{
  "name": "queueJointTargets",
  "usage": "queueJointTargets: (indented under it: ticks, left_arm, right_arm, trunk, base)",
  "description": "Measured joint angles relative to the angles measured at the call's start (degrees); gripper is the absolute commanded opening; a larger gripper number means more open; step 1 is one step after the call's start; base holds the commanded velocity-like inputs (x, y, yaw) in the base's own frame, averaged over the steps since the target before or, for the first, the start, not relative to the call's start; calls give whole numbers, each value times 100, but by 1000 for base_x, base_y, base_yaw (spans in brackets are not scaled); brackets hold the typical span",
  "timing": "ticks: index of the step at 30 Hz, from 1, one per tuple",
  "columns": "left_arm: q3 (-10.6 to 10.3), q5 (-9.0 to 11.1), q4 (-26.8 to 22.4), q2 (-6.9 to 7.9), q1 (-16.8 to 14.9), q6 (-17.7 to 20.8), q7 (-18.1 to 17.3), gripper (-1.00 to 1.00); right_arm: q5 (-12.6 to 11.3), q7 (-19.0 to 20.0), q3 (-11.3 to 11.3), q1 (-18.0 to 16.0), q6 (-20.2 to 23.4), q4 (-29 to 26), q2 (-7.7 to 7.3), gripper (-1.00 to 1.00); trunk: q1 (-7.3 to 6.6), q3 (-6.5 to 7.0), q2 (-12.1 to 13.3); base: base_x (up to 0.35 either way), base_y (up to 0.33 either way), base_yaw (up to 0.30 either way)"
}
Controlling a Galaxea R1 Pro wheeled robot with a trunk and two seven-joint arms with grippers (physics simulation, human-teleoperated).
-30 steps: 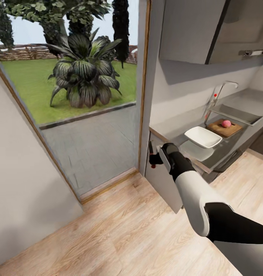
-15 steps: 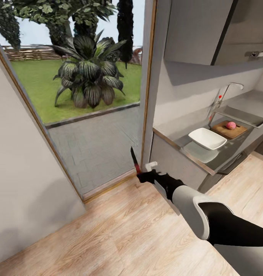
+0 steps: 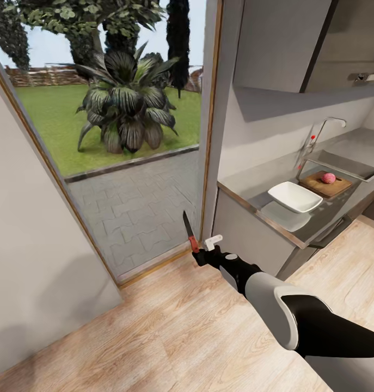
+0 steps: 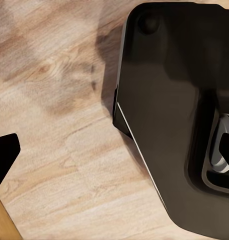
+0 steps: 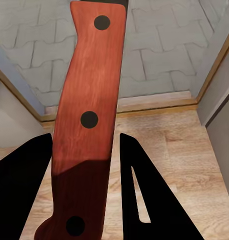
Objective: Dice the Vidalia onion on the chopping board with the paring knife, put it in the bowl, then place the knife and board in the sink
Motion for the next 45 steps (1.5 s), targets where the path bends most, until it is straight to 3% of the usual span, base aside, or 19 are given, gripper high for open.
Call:
queueJointTargets:
  ticks: [2,4,5,6,9,10,11,12,15,16,19,22,27,29,34,36,38,45]
  left_arm:
    - [0,-3,-1,0,-1,-3,0,100]
    - [0,-3,-2,0,-2,-5,0,100]
    - [0,-4,-7,0,-2,-5,0,100]
    - [0,-4,-6,0,0,-5,0,100]
    - [0,-5,-8,0,-2,-5,1,100]
    - [0,-5,-9,0,-1,-5,1,100]
    - [0,-4,-8,0,-1,-5,0,100]
    - [0,-2,-9,0,-2,-5,2,100]
    - [0,1,-4,0,-2,-6,7,100]
    - [0,2,-1,0,-3,-4,9,100]
    - [0,3,-1,0,-3,0,9,100]
    - [0,3,-1,0,-3,3,9,100]
    - [0,3,0,0,-3,3,9,100]
    - [0,3,0,0,-3,4,9,100]
    - [0,3,0,0,-3,3,9,100]
    - [0,3,0,0,-3,3,9,100]
    - [0,0,0,-3,-3,-2,9,100]
    - [0,3,1,-1,-3,-5,8,100]
  right_arm:
    - [-3,1,-10,3,47,-46,0,-100]
    - [5,-21,-23,-4,576,-379,-1,-100]
    - [12,-48,0,-4,1356,-1053,-3,-100]
    - [-9,-57,-14,-12,1625,-1530,-3,-100]
    - [-11,-75,17,-9,3311,-3213,-5,-100]
    - [-7,-76,113,-4,4242,-4043,-4,-100]
    - [-21,-75,245,-7,4634,-4740,-1,-100]
    - [-21,-75,348,-5,4812,-4871,-1,-100]
    - [-54,-83,1154,-4,5697,-5716,0,-100]
    - [-83,-88,1523,-1,5942,-6001,0,-100]
    - [-71,-90,1728,110,6068,-6175,0,-100]
    - [-72,-91,1794,805,6101,-6703,-1,-100]
    - [-46,-90,1800,1564,6100,-7534,-1,-100]
    - [-47,-79,1800,2040,6088,-8045,-1,-100]
    - [-44,-47,1800,2607,6054,-8785,-1,-100]
    - [-47,-37,1800,2862,5872,-8985,-1,-100]
    - [-60,-36,1809,3258,5041,-9095,-1,-100]
    - [-53,-42,1826,3391,4808,-9122,-1,-100]
  trunk:
    - [0,0,0]
    - [0,0,0]
    - [1,-1,2]
    - [-1,2,-3]
    - [0,2,-1]
    - [1,0,2]
    - [-2,2,-4]
    - [0,0,0]
    - [-1,1,-1]
    - [-1,1,-1]
    - [0,0,0]
    - [-1,-1,0]
    - [0,0,0]
    - [-1,0,0]
    - [0,0,0]
    - [0,0,0]
    - [2,0,0]
    - [3,0,1]
  base:
    - [0,0,0]
    - [0,0,0]
    - [0,0,0]
    - [0,0,0]
    - [0,0,0]
    - [0,0,0]
    - [0,0,0]
    - [0,0,0]
    - [0,0,0]
    - [0,0,0]
    - [0,0,0]
    - [0,0,0]
    - [0,0,0]
    - [0,0,0]
    - [0,0,0]
    - [-102,-85,0]
    - [-224,-183,0]
    - [-254,-211,0]
